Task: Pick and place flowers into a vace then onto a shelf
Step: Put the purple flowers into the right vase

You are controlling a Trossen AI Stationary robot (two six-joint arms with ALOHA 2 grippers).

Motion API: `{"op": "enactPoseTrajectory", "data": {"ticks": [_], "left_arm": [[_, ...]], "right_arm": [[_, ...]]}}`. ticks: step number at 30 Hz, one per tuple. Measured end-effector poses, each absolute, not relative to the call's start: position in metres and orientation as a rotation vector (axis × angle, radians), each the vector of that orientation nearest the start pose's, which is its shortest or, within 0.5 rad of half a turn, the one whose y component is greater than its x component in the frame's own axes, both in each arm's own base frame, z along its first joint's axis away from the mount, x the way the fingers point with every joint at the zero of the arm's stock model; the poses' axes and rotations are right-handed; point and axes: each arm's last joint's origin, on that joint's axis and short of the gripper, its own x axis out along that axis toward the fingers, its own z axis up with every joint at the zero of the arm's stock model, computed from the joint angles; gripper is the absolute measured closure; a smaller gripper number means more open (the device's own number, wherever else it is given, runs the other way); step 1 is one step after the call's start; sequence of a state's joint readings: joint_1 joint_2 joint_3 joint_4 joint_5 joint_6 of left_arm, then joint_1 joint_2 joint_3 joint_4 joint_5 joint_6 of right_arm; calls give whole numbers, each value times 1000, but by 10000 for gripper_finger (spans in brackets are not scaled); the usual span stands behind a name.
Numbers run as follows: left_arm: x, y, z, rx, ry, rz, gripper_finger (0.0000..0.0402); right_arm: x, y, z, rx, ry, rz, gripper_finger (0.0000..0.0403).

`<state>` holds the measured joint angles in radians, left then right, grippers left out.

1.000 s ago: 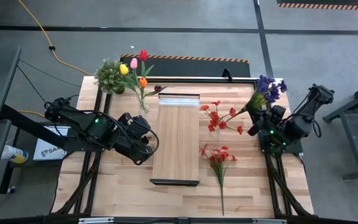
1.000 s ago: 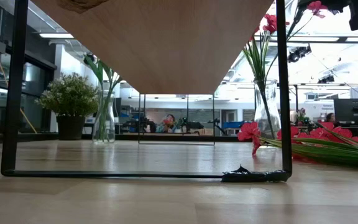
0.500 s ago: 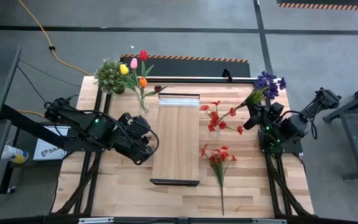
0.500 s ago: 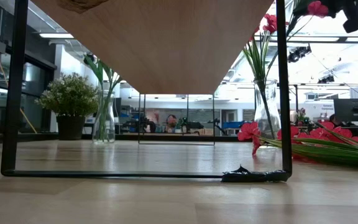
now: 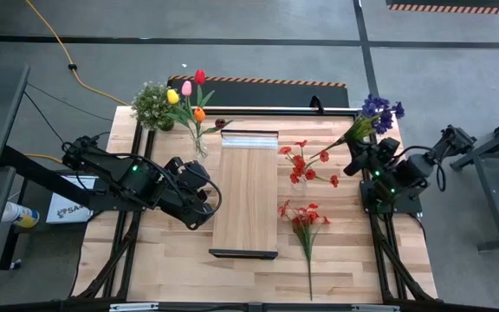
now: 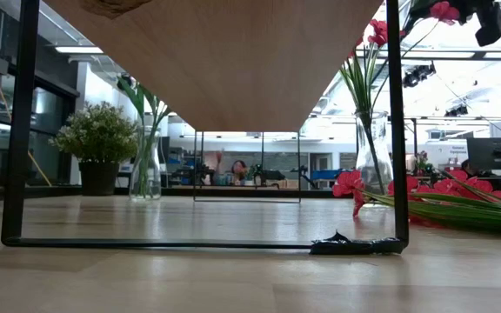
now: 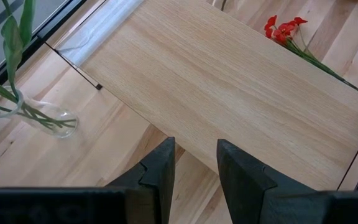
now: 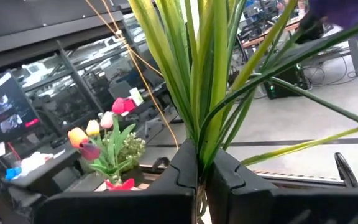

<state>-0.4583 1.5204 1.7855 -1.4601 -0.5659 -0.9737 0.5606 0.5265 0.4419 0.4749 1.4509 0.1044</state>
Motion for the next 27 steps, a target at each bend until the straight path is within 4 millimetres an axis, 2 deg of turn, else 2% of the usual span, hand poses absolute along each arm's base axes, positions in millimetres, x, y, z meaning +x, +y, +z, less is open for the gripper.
{"op": "enactPoseTrajectory", "data": {"ticks": [10,27], "left_arm": [[241,-102,403,-305,874,558,250],[241,-102,403,-306,876,556,250]], "right_arm": [[99,37,298,442,-235,-808,402],[107,46,276,412,-164,-736,402]]}}
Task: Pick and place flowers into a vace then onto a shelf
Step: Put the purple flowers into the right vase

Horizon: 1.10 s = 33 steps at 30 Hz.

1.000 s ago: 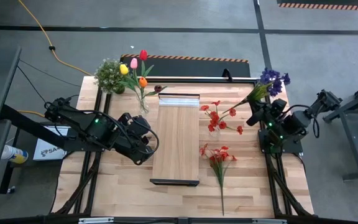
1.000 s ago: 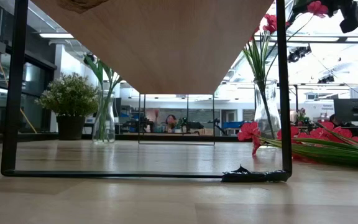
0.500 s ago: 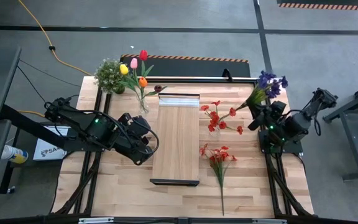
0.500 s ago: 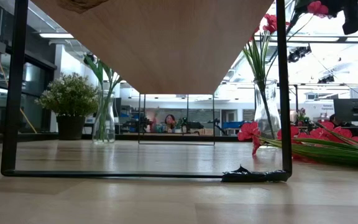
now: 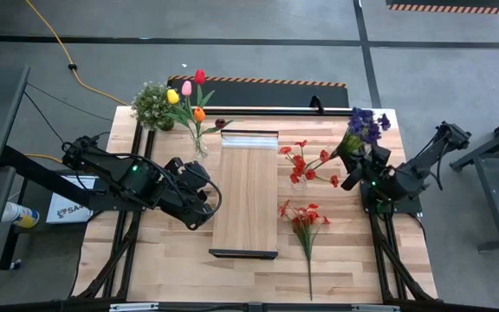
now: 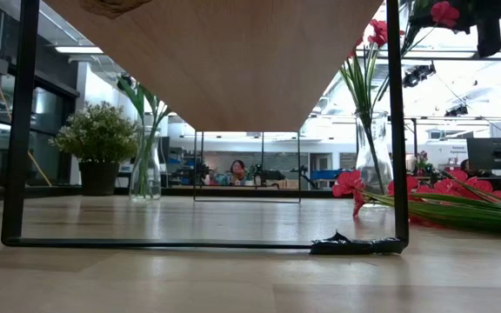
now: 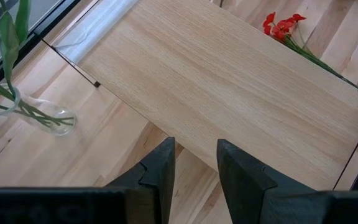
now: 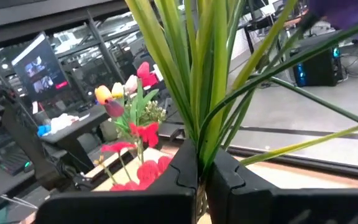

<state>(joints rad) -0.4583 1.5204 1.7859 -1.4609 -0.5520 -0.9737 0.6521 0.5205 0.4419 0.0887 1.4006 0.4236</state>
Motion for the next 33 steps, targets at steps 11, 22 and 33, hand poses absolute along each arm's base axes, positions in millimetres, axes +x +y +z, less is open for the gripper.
{"op": "enactPoseTrajectory", "data": {"ticks": [11,22,33], "left_arm": [[241,-102,403,-307,877,555,250],[241,-102,403,-309,877,553,250],[241,-102,403,-308,878,554,250]], "right_arm": [[119,40,260,398,-88,-720,402],[127,30,262,430,-36,-693,402],[116,25,307,338,5,-684,403]]}}
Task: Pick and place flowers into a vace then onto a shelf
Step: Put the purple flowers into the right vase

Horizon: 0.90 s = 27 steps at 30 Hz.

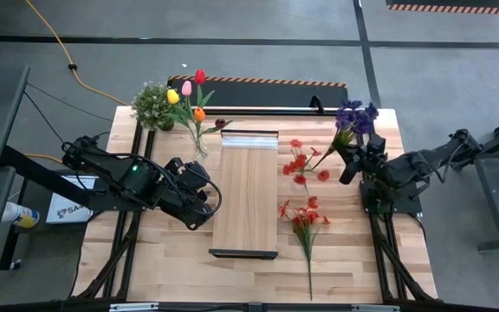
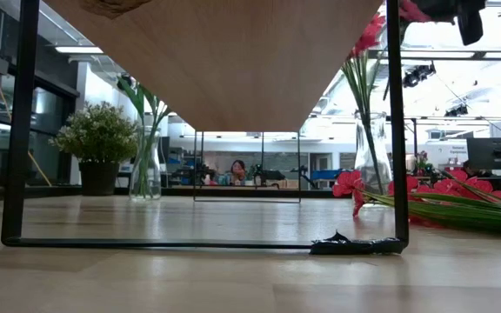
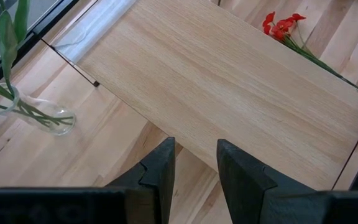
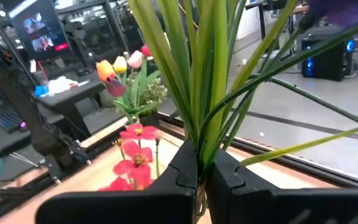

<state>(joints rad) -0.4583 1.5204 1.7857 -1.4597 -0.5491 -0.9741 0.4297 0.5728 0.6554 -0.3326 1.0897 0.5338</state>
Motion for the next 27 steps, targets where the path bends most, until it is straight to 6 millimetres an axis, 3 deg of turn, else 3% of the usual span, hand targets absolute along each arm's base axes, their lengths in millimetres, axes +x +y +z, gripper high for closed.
{"op": "enactPoseTrajectory", "data": {"ticks": [12,27], "left_arm": [[241,-102,404,-301,865,564,250],[242,-102,404,-315,868,555,250]], "right_arm": [[132,30,291,314,85,-728,403],[130,28,304,302,20,-693,403]]}}
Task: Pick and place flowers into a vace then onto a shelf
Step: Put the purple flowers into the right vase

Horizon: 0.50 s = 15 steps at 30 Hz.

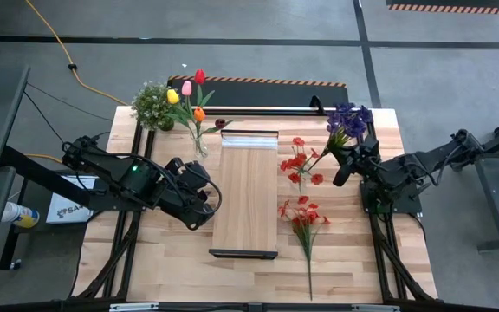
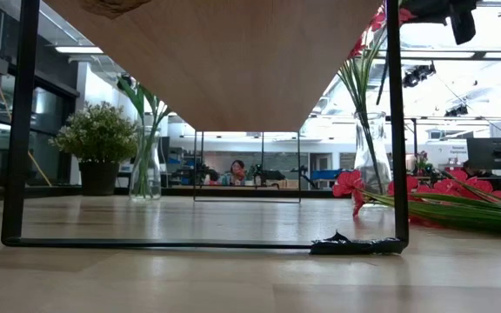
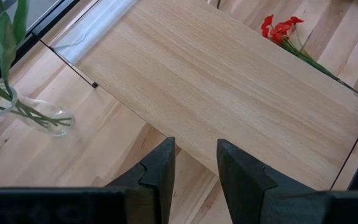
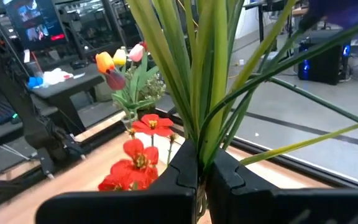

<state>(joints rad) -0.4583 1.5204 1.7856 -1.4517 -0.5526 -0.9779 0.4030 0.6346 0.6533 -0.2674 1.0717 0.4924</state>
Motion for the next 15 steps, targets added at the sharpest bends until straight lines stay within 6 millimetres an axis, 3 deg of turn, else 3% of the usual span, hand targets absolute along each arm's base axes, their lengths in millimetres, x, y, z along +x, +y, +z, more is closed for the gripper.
{"op": "enactPoseTrajectory", "data": {"ticks": [15], "left_arm": [[242,-102,404,-315,858,558,250]], "right_arm": [[134,26,292,287,85,-757,403]]}}
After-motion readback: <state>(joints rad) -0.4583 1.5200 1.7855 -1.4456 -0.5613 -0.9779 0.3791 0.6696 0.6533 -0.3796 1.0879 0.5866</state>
